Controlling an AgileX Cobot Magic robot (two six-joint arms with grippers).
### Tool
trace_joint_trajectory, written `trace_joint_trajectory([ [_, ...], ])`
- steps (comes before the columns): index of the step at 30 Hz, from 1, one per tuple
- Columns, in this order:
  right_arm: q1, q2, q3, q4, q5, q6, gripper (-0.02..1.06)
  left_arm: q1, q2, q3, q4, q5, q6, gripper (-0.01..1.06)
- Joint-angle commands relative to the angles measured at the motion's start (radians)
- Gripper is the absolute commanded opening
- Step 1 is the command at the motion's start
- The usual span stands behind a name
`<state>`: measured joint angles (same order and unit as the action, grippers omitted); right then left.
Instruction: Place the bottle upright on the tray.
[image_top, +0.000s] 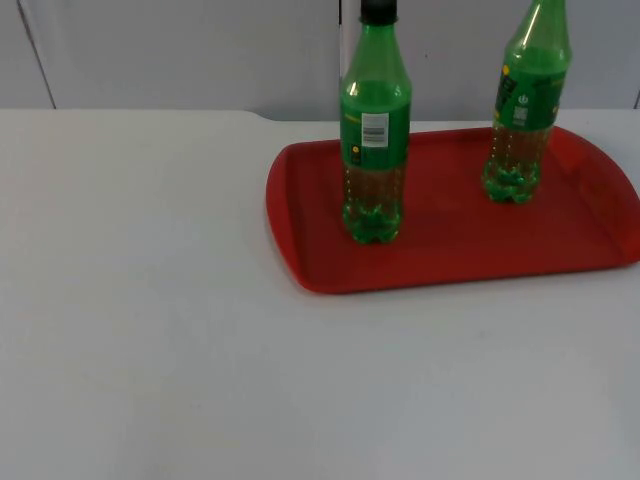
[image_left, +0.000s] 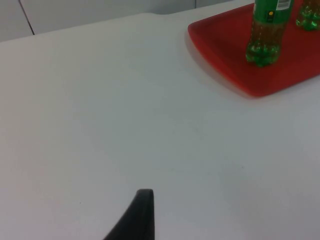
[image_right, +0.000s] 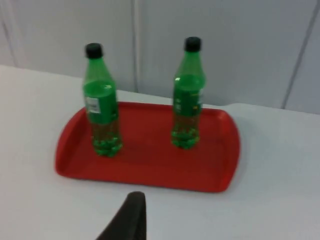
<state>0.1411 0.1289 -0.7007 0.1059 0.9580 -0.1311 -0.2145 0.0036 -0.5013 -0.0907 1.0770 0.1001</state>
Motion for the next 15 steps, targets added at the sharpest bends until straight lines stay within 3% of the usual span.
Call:
trace_joint_trajectory([
  [1, 0.002, -0.056, 0.002, -0.085, 0.048, 0.076, 1.05, -0.006, -0.004, 0.005, 0.000, 0.000, -0.004, 1.05],
  [6, 0.002, -0.129, 0.000, -0.207, 0.176, 0.219, 1.05, -0.006, -0.004, 0.005, 0.000, 0.000, -0.004, 1.05],
  [9, 0.009, -0.129, 0.012, -0.206, 0.233, 0.220, 1.05, -0.006, -0.004, 0.005, 0.002, 0.000, -0.004, 1.05],
  [15, 0.009, -0.129, 0.078, -0.192, 0.218, 0.228, 1.05, -0.006, -0.004, 0.005, 0.004, 0.000, -0.004, 1.05],
])
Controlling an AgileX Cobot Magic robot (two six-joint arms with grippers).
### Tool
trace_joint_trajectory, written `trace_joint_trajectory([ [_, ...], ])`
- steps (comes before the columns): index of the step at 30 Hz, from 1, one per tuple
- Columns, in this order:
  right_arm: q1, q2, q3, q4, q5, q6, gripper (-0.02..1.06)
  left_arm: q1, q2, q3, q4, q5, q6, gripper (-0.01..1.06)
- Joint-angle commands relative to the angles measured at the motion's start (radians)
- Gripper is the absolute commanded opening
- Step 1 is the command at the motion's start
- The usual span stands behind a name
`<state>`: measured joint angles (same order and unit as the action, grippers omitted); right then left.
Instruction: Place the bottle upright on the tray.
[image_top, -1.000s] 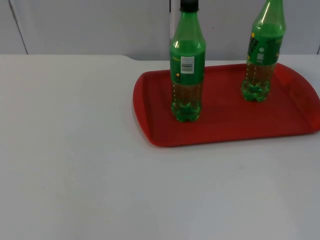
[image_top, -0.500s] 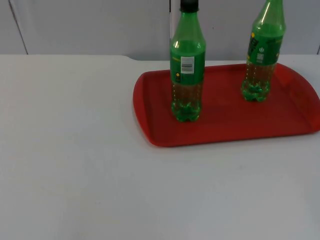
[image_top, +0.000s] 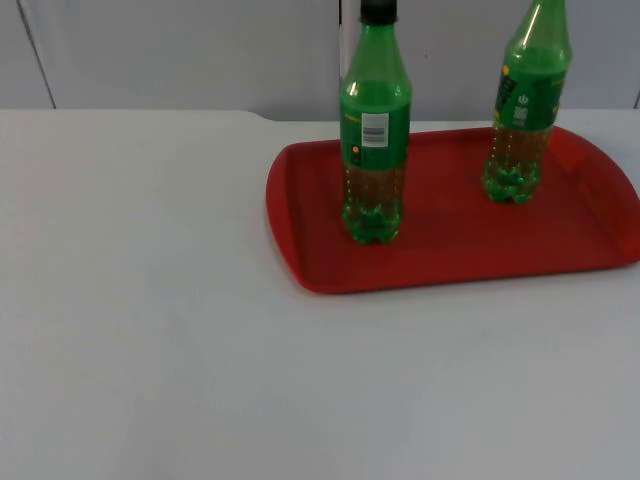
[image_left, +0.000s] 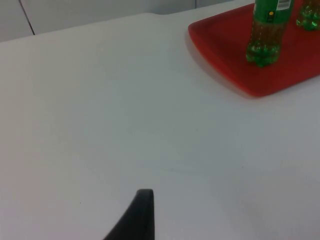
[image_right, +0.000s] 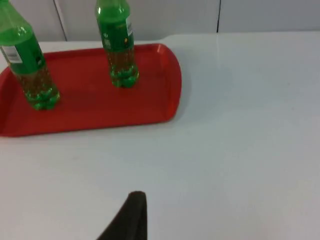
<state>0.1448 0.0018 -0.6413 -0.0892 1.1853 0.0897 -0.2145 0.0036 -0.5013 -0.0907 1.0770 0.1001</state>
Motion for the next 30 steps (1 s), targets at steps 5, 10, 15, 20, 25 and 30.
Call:
trace_joint_trajectory([
  [5, 0.005, -0.002, 0.083, 0.031, -0.066, -0.012, 1.05, -0.006, -0.004, 0.005, 0.004, 0.000, -0.004, 1.05],
  [10, 0.005, -0.002, 0.128, 0.081, -0.107, -0.066, 1.05, -0.006, -0.004, 0.005, 0.004, 0.000, -0.004, 1.05],
  [15, 0.005, -0.002, 0.126, 0.119, -0.107, -0.119, 1.05, -0.006, -0.004, 0.005, 0.004, 0.000, -0.004, 1.05],
  [20, 0.005, -0.002, 0.126, 0.119, -0.107, -0.119, 1.05, -0.006, -0.004, 0.005, 0.004, 0.000, -0.004, 1.05],
  [25, 0.005, -0.002, 0.126, 0.117, -0.107, -0.123, 1.05, -0.006, -0.004, 0.005, 0.004, 0.000, -0.004, 1.05],
  [30, 0.005, -0.002, 0.126, 0.115, -0.107, -0.123, 1.05, -0.006, -0.004, 0.005, 0.004, 0.000, -0.004, 1.05],
])
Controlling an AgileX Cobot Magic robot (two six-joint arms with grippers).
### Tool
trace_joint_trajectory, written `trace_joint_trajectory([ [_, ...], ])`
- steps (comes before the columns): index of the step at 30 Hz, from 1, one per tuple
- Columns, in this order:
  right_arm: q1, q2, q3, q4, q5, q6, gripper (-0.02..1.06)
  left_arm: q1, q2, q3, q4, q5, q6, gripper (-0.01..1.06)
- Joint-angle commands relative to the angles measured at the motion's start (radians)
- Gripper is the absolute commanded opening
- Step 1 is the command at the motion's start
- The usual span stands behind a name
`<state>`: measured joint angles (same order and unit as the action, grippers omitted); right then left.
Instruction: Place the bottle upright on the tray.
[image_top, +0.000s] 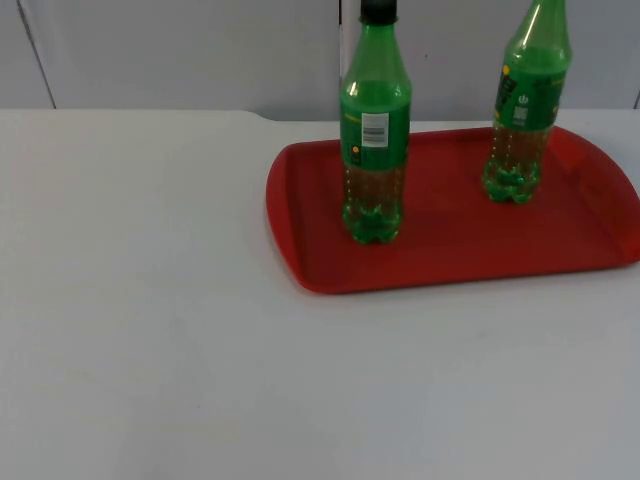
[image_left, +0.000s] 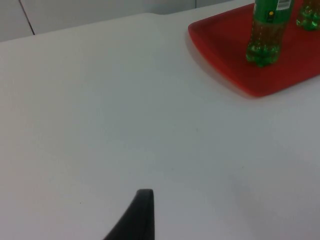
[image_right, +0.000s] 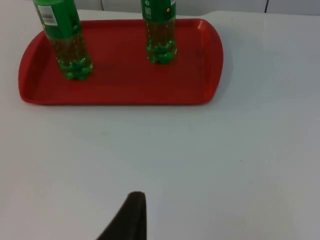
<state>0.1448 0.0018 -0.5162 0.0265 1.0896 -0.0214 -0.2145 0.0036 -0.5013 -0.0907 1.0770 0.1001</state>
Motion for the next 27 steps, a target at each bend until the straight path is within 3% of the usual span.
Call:
trace_joint_trajectory([
  [1, 0.005, -0.002, 0.001, -0.001, -0.011, -0.012, 1.05, -0.006, -0.004, 0.005, 0.004, 0.000, -0.004, 1.05],
  [27, 0.005, -0.002, 0.001, -0.017, -0.011, -0.016, 1.05, -0.006, -0.004, 0.005, 0.048, 0.000, -0.064, 1.05],
])
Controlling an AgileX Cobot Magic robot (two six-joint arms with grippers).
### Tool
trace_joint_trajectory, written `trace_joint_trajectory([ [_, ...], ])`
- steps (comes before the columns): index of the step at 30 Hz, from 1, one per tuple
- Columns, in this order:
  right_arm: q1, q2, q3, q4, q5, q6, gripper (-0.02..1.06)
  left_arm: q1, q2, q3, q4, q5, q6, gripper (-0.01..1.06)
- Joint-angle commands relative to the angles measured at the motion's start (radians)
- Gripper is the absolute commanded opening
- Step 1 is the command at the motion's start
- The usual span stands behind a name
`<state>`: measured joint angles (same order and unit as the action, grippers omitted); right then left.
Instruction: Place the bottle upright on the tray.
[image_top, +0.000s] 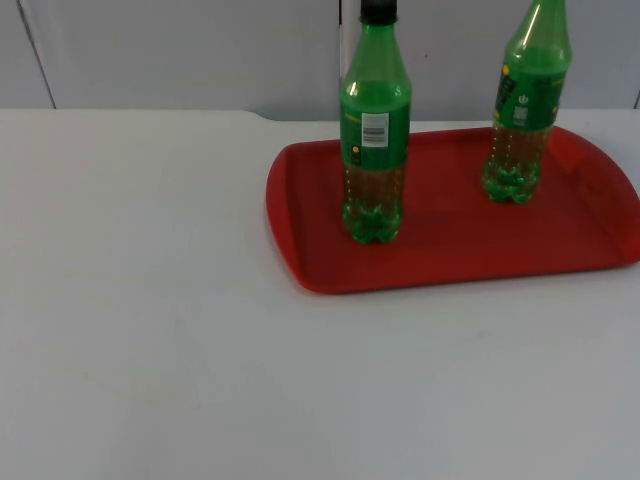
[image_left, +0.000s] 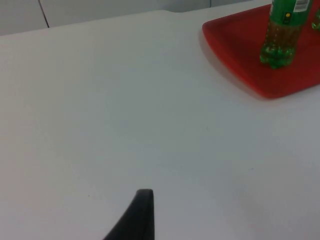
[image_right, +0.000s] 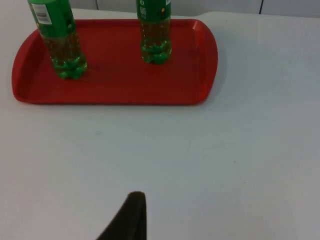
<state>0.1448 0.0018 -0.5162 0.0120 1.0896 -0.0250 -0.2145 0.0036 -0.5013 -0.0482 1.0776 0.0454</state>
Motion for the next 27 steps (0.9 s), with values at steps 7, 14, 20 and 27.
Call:
trace_joint_trajectory([
  [7, 0.003, -0.002, 0.001, -0.001, -0.011, -0.012, 1.05, -0.006, -0.004, 0.005, 0.005, -0.001, -0.009, 1.05],
  [14, -0.084, -0.002, 0.001, -0.001, -0.011, -0.012, 1.05, -0.006, -0.004, 0.005, 0.005, -0.001, -0.009, 1.05],
  [20, -0.103, -0.002, 0.001, -0.001, -0.011, -0.012, 1.05, -0.006, -0.004, 0.005, 0.005, -0.001, -0.009, 1.05],
  [27, -0.101, -0.002, 0.001, -0.001, -0.011, -0.012, 1.05, -0.006, -0.004, 0.005, 0.003, -0.001, -0.009, 1.05],
])
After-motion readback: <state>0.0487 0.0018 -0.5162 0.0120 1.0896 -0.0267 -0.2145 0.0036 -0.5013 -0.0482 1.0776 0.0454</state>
